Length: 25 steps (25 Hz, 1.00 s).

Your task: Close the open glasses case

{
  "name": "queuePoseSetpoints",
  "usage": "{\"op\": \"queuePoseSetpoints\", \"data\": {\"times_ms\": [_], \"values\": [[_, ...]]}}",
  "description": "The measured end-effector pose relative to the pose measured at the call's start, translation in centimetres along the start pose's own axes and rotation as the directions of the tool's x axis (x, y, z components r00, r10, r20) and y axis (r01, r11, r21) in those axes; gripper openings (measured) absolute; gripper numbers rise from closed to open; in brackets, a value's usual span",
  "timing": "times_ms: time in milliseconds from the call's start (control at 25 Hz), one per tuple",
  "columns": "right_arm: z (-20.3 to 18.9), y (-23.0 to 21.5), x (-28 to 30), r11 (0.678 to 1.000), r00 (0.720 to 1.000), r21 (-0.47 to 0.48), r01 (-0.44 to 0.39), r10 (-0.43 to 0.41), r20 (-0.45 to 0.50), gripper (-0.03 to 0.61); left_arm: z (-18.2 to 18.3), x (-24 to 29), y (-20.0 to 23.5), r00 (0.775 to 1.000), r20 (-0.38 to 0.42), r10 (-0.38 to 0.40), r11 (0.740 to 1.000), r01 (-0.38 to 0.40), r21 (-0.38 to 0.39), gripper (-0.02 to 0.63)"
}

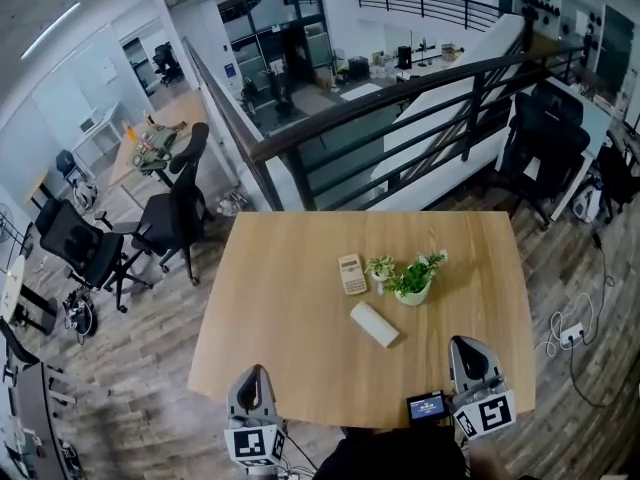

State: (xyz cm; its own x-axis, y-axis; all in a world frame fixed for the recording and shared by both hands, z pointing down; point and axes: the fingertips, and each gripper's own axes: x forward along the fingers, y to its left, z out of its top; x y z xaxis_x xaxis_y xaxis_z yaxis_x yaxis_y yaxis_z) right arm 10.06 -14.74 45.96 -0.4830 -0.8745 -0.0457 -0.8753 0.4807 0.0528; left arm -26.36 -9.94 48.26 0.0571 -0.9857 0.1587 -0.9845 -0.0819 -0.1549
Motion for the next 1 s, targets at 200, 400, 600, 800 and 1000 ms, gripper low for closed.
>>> {"op": "queuePoseSetpoints", "data": {"times_ms": [200, 400, 600, 800, 1000], "values": [[0.61, -0.64, -0.07, 1.000, 1.000, 0.008, 0.028, -0.028, -0.001, 0.014, 0.21, 0.01, -0.16, 1.000, 0.002, -0.003, 1.000, 0.003, 0.005, -0.001], [0.55, -0.76, -0.30, 0.999, 0.999, 0.001, 0.032, -0.032, -0.019, 0.012, 0.28, -0.22, -0.38, 1.000, 0.006, -0.010, 1.000, 0.010, 0.009, -0.001], [0.29, -0.55, -0.09, 1.000, 0.999, 0.007, 0.023, -0.023, -0.024, 0.012, 0.15, -0.33, -0.54, 1.000, 0.004, -0.013, 1.000, 0.013, 0.009, -0.001], [0.33, -0.16, 0.07, 1.000, 1.000, 0.010, 0.014, -0.013, -0.026, 0.013, 0.18, -0.58, -0.53, 1.000, 0.008, -0.015, 1.000, 0.015, 0.005, -0.001], [0.24, -0.03, 0.08, 1.000, 1.000, 0.017, 0.008, -0.008, -0.031, 0.012, 0.22, -0.73, -0.94, 1.000, 0.006, -0.021, 1.000, 0.021, 0.000, 0.000]]}}
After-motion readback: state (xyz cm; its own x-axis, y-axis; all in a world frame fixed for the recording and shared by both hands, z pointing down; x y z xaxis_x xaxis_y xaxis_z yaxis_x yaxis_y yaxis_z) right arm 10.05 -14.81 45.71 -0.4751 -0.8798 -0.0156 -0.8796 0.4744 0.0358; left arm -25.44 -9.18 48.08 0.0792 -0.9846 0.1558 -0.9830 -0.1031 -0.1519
